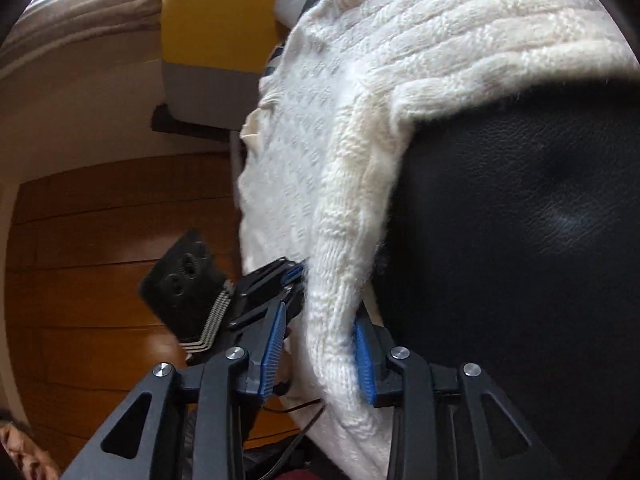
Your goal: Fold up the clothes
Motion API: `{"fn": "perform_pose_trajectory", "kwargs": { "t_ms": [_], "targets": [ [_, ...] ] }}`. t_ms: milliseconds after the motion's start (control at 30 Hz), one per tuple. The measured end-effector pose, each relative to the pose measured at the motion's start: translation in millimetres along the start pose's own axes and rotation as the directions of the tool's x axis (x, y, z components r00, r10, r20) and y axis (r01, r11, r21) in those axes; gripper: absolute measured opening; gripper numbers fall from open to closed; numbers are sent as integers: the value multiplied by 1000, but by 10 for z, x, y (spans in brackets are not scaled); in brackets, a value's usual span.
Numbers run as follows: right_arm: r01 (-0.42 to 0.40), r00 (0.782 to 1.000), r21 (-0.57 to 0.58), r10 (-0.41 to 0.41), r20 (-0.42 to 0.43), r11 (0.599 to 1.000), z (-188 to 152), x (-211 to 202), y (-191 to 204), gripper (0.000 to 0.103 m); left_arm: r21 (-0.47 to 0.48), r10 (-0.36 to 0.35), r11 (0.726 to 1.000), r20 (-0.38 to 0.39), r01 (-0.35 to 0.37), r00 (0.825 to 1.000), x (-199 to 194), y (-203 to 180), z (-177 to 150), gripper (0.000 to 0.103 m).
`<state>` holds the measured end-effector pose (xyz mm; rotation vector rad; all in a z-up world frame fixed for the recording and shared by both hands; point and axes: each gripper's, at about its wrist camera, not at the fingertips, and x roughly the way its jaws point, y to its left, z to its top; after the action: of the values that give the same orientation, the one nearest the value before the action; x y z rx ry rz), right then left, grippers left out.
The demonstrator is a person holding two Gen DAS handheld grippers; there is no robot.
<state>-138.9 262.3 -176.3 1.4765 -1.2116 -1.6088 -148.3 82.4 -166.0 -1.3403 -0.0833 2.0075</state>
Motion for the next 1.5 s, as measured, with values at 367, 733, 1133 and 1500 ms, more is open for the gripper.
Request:
{"fn": "perform_pose_trajectory", "kwargs": {
  "t_ms": [367, 733, 1133, 1500],
  "targets": [
    [103, 923, 57, -116, 367, 993, 528, -242, 27, 35, 88, 88, 992, 8, -88, 996, 37, -197, -22, 5],
    [761, 610, -138, -626, 486, 634, 533, -856, 589, 35, 231, 12, 973, 47, -22, 999, -140, -720, 156, 5],
    [935, 348, -123, -802, 485, 332, 974, -855, 112, 34, 189, -116, 973, -115, 136, 987, 363, -868, -114, 6],
    [806, 574, -244, -614, 541, 539, 961, -679, 571, 35, 145, 42, 988, 33, -46, 999, 85, -504, 449, 6]
  ]
}}
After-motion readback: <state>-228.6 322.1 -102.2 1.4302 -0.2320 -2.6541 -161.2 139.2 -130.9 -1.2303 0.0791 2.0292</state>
